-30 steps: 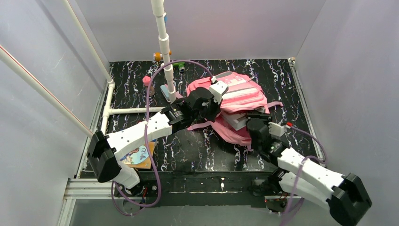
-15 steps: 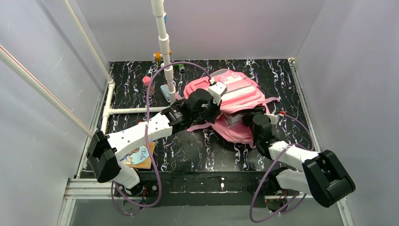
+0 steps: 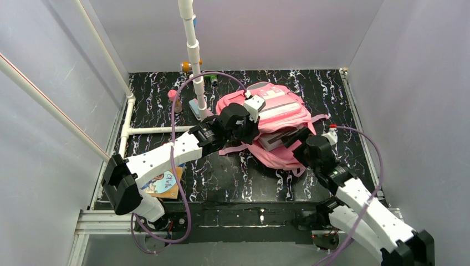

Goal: Pack the student bag
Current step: Place the book in the student bag, then zip the student bag at the center of the board.

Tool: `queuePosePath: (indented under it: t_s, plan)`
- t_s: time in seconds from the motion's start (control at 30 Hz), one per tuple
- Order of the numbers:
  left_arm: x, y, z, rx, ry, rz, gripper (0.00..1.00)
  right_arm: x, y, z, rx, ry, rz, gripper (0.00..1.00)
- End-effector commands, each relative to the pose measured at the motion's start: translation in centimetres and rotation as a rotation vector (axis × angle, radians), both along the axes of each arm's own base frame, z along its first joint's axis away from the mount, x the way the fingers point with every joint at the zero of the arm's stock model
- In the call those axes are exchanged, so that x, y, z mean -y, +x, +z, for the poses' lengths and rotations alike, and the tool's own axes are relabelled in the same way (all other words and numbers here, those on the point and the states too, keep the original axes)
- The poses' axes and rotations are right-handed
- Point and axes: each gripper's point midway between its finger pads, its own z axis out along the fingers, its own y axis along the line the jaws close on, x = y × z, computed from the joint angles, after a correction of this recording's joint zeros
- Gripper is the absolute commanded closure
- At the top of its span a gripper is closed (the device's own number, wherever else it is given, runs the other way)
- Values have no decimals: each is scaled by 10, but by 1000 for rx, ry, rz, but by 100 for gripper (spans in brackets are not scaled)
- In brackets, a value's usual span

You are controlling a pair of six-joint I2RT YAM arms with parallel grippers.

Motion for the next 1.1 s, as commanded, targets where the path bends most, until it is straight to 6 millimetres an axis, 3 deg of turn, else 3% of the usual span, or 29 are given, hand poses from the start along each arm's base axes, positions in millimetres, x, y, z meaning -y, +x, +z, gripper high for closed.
queuePosePath:
  t_s: [0.0,0.07,0.17,0.4,0.5,0.57,0.7,0.8,0.93,1.0,1.07]
  plan:
    - [-3,7,68,78,-159,22,100,36,-66,-25,-192,-228,108,2]
    - [-5,9,70,81,-157,26,100,40,-75,-10,-162,-251,148,2]
    - [-8,9,73,83,-153,28,100,28,-73,27,-13,-292,291,2]
    - [-12,4,75,72,-151,16,100,35,-32,93,152,-632,388,7]
    - [-12,2,75,61,-150,7,100,19,-18,118,279,-738,520,10]
    - [-13,0,76,56,-152,4,100,6,-13,122,358,-811,636,11]
    - [-8,-8,76,28,-159,-48,100,4,4,137,463,-976,700,10]
    - [-6,-12,75,15,-162,-76,100,-15,-1,136,620,-1102,908,9]
    - [-4,-18,75,6,-168,-106,100,-27,12,142,718,-1173,947,10]
    - [-5,-21,76,6,-174,-123,100,-46,6,133,776,-1145,1079,13]
    - [-5,-24,77,8,-177,-144,100,-54,9,127,795,-1138,1112,24]
